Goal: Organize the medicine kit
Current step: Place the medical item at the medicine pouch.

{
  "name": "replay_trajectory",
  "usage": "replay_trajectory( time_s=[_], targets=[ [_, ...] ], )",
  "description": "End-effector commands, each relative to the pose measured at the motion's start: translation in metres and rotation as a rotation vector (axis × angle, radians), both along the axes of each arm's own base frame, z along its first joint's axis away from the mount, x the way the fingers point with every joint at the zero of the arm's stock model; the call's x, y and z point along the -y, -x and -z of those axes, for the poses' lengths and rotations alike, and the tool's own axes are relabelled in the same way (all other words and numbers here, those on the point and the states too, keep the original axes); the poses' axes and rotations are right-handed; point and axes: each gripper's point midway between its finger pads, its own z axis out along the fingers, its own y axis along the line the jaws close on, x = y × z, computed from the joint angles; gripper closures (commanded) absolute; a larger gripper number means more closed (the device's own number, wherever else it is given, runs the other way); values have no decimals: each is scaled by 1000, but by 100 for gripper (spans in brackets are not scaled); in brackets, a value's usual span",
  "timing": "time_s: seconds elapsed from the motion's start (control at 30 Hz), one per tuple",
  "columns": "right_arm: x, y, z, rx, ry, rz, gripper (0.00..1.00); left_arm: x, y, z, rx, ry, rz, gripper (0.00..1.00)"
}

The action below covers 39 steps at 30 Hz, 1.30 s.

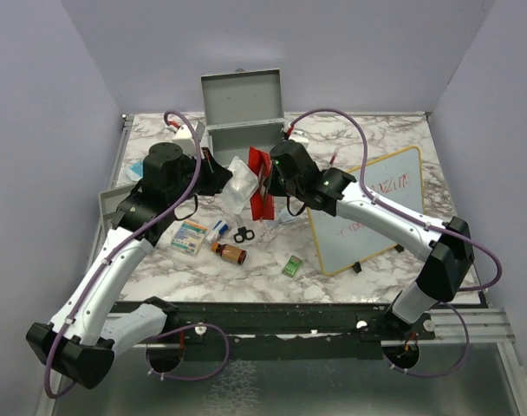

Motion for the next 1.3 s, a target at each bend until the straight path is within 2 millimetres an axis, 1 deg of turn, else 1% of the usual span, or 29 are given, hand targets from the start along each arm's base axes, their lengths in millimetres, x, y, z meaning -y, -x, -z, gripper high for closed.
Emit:
replay_trajectory(
  time_s=[0.0, 0.13, 0.27, 0.37, 0.53, 0.63, 0.8, 0.9, 0.93, 0.97, 1.07, 1.1, 1.2, 1.27],
  targets=[
    [-9, -3, -7, -7, -46, 3, 100, -6, -25, 10, 6, 12, -114, 100],
    [-12, -4, -1, -23, -54, 15, 100, -9, -35, 19, -14, 19, -165, 100],
    [-15, -5, 8, -46, -61, 27, 100, -7, -38, 23, -29, 58, -183, 100],
    [-16, -5, 12, -55, -68, 37, 100, -7, -40, 31, -42, 62, -197, 100],
    [-16, -6, 18, -67, -68, 53, 100, 8, -32, 38, -93, 119, -131, 100],
    [-18, -5, 21, -72, -88, 54, 99, 11, -29, 45, -126, 150, -123, 100],
    [-23, -7, 22, -80, -116, 64, 99, 17, -29, 57, -163, 185, -116, 100],
    [-24, -9, 23, -80, -117, 71, 100, 28, -25, 57, -183, 211, -55, 100],
    [-24, -10, 23, -81, -116, 74, 100, 31, -23, 54, -184, 217, -35, 96],
    [-24, -10, 23, -81, -114, 77, 100, 33, -20, 52, -185, 221, -16, 90],
    [-23, -9, 21, -77, -118, 76, 99, 30, -12, 42, -176, 213, -7, 66],
    [-22, -9, 21, -75, -119, 78, 100, 27, -10, 38, -167, 199, -10, 60],
    [-21, -6, 17, -63, -133, 59, 99, 17, -4, 34, -152, 121, -13, 49],
    [-20, -3, 17, -63, -142, 52, 100, 10, 0, 34, -158, 69, -20, 45]
  ],
)
